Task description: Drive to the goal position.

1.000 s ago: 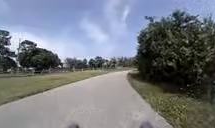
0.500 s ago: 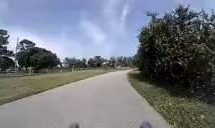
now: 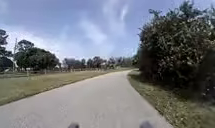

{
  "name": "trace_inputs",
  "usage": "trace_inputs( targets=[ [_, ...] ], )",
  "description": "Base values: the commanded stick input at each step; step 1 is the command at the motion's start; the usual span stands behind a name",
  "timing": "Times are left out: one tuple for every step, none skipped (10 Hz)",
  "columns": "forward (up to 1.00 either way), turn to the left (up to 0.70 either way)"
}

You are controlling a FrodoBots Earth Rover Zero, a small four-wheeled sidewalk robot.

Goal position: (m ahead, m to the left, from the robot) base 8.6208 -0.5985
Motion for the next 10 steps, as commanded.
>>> trace_inputs(
  targets=[
    [0.70, 0.00],
    [0.70, 0.00],
    [0.70, 0.00],
    [0.70, 0.00],
    [0.70, 0.00],
    [0.70, 0.00],
    [0.70, 0.00],
    [0.70, 0.00],
    [0.70, 0.00],
    [0.70, 0.00]
  ],
)
